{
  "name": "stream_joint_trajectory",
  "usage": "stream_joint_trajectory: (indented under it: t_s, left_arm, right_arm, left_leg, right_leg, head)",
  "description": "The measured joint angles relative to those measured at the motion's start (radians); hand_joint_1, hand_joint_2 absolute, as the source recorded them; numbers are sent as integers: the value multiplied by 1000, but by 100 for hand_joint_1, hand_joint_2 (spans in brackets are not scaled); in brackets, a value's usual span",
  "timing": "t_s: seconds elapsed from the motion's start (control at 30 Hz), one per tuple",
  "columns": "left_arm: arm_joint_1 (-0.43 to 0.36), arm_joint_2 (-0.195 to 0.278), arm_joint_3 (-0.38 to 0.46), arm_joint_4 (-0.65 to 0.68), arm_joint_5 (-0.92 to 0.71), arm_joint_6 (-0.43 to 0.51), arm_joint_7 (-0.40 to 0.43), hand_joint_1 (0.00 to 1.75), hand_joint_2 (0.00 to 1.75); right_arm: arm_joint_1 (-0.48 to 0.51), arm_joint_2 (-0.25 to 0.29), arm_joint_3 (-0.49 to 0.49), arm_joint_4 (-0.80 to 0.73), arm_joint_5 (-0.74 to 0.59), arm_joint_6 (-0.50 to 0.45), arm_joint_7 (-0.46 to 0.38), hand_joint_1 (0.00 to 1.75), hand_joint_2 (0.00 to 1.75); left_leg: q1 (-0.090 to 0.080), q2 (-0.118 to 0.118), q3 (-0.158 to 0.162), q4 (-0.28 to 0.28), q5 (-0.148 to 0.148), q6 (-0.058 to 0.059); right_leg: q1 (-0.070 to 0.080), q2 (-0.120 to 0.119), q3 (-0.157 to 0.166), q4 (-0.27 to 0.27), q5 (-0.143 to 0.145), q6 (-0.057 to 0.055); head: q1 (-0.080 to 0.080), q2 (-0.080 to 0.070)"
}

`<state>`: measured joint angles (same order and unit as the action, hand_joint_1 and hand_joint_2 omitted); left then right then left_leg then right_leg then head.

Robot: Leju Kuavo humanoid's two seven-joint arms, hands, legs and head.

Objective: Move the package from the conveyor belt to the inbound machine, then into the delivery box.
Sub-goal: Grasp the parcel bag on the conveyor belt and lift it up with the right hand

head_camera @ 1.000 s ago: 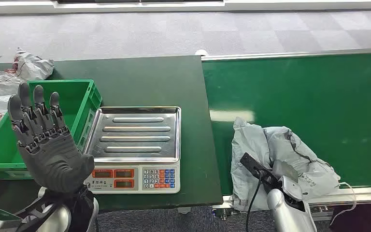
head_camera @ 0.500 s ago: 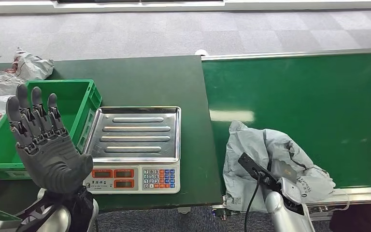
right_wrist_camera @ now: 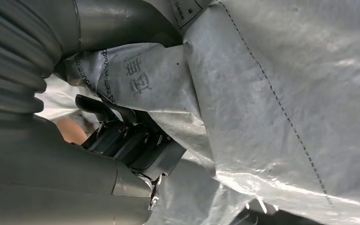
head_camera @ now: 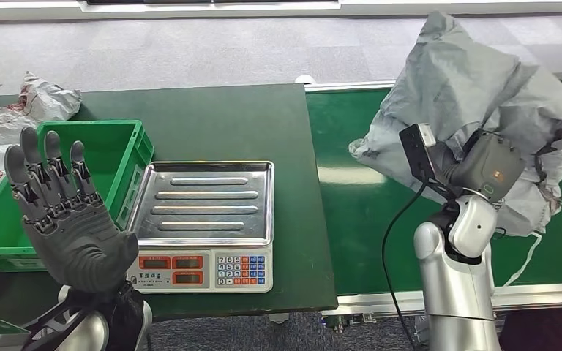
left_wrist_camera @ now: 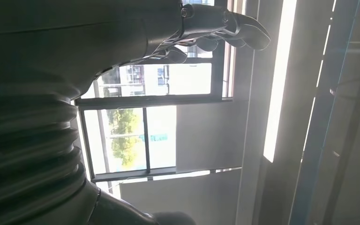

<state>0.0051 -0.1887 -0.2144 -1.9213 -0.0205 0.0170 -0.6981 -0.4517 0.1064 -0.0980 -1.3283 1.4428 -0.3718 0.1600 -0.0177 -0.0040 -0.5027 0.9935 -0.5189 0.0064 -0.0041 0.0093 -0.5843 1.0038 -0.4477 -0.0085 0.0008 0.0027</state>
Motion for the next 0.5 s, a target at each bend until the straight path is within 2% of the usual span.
stream_joint_trajectory:
  t_s: [0.17,0.23,0.3,0.4,0.5]
  left_arm:
    - [-7,-3,-1,7,2,-4,0,0,175]
    - [-19,-5,-2,20,3,-16,0,0,175]
    - [-43,-7,-2,42,5,-45,0,0,175]
    - [-75,-10,-2,74,8,-78,0,0,175]
    - [-98,-14,-2,104,9,-87,0,0,175]
  right_arm:
    - [-27,0,0,0,7,-12,3,175,175]
    - [-100,8,5,73,-39,129,-33,175,175]
    - [-211,23,25,218,-117,313,-133,175,175]
    - [-317,62,80,414,-188,379,-299,175,175]
    - [-404,121,135,559,-220,417,-412,175,175]
  left_leg:
    - [0,0,0,0,0,0]
    - [0,2,-4,0,0,0]
    - [0,6,-8,-1,0,0]
    - [1,5,-3,0,3,-1]
    - [2,4,-3,0,5,-2]
  right_leg:
    - [0,0,0,0,0,0]
    - [0,2,0,0,0,0]
    - [0,5,-1,0,2,-1]
    - [1,6,-3,1,4,-2]
    - [2,5,-5,1,5,-3]
  head:
    - [0,0]
    - [0,0]
    - [0,0]
    - [0,0]
    - [0,0]
